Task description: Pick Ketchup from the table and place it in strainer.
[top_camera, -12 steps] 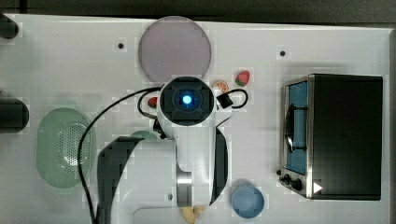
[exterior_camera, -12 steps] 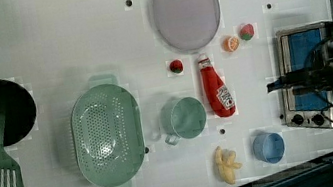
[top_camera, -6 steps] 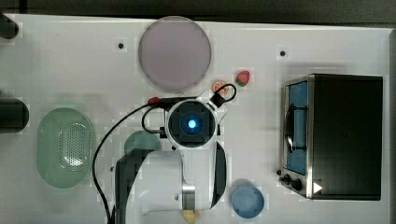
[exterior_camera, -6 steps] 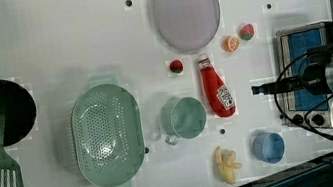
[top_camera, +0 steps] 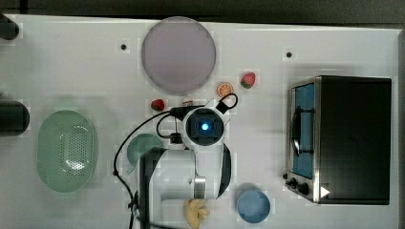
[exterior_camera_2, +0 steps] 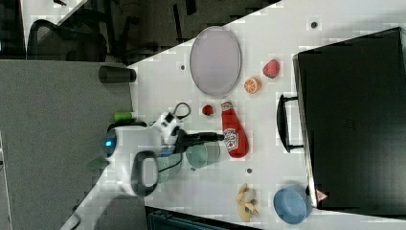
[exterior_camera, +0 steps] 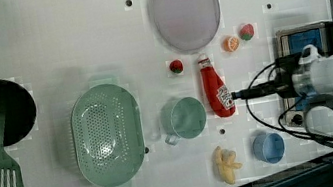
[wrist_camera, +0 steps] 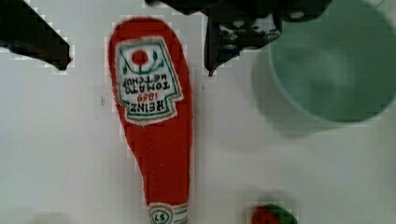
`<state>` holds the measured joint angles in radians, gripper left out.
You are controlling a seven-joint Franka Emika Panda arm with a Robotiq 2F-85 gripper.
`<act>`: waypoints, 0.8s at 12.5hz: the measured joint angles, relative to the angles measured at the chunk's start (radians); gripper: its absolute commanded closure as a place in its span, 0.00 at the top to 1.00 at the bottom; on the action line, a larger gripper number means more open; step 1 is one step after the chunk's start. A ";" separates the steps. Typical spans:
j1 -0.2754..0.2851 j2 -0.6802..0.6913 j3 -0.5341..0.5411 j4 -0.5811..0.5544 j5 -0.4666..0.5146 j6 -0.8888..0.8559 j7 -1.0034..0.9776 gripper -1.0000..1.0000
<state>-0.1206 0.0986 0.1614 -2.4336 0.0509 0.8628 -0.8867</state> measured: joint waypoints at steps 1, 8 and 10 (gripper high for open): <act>-0.003 0.052 0.000 -0.006 0.000 0.040 -0.001 1.00; 0.000 0.253 0.018 -0.033 -0.040 0.238 -0.011 1.00; 0.003 0.260 0.012 -0.031 -0.039 0.258 -0.013 0.84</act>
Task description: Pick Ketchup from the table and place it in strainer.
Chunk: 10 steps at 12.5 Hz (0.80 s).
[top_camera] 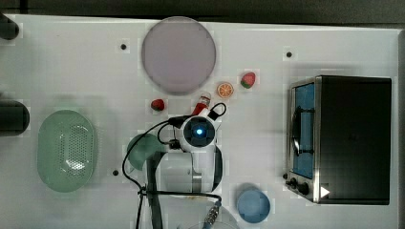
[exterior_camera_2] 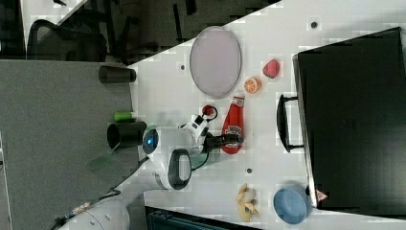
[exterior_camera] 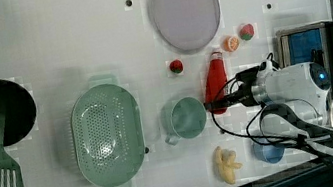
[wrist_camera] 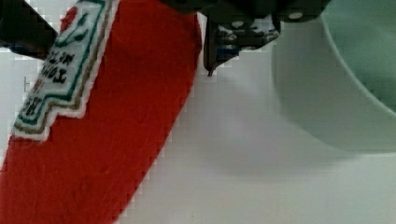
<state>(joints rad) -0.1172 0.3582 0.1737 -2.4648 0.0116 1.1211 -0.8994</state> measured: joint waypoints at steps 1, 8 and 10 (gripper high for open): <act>-0.003 -0.002 -0.002 -0.004 0.000 0.010 -0.001 0.72; -0.007 -0.085 0.002 -0.010 0.004 -0.061 -0.003 0.64; -0.011 -0.214 0.016 -0.010 0.005 -0.197 0.001 0.64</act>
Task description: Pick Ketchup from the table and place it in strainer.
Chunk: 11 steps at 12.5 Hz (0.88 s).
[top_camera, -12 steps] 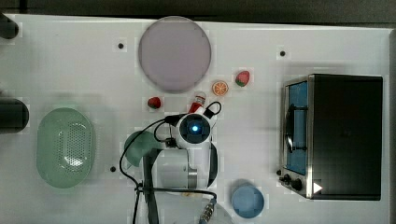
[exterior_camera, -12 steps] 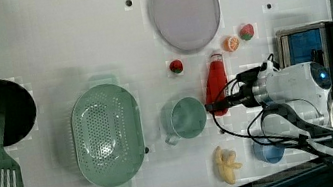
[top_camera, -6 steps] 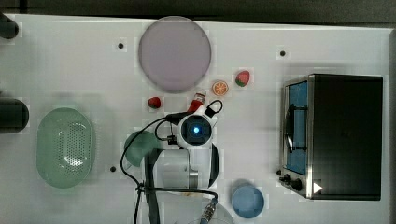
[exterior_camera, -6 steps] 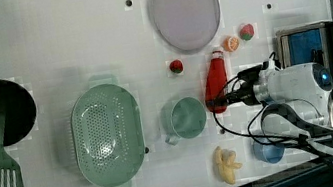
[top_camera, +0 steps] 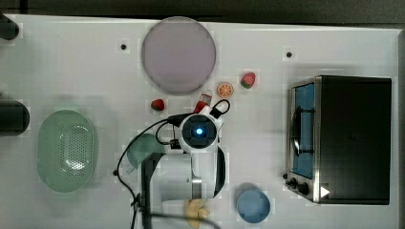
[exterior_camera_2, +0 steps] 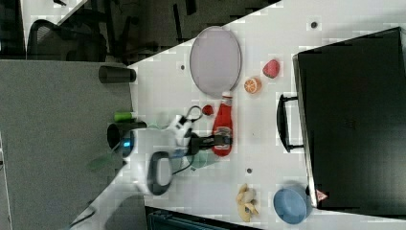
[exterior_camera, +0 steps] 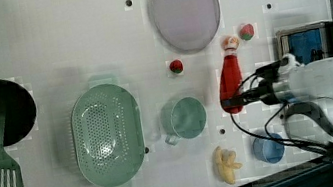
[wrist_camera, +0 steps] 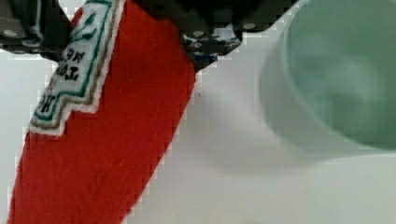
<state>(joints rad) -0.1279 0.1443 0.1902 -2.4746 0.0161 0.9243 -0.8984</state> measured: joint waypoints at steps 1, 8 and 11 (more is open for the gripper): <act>-0.004 -0.072 0.019 0.012 -0.001 -0.067 0.006 0.64; 0.009 -0.370 0.222 0.236 0.083 -0.380 0.248 0.64; 0.040 -0.313 0.385 0.260 0.121 -0.389 0.422 0.64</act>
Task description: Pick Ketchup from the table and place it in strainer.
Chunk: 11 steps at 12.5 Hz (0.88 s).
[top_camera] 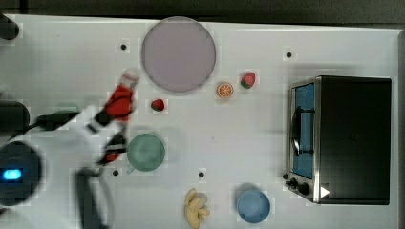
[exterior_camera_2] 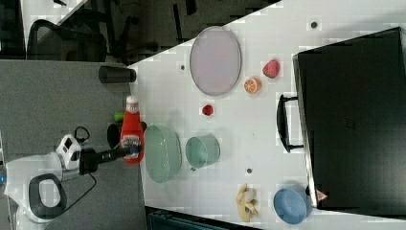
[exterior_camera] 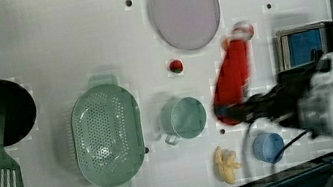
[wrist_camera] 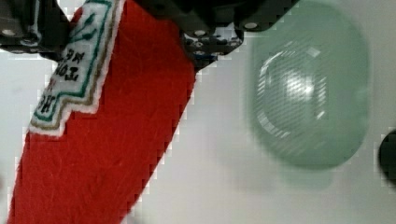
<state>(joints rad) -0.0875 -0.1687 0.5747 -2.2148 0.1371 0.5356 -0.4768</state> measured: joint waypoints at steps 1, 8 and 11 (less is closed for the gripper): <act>0.011 0.048 0.064 0.012 0.000 0.014 0.055 0.64; 0.093 0.314 0.257 -0.008 -0.042 0.285 0.419 0.64; 0.086 0.440 0.263 0.006 -0.127 0.367 0.467 0.78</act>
<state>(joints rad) -0.0015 0.2710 0.8379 -2.2090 0.0100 0.9028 -0.0096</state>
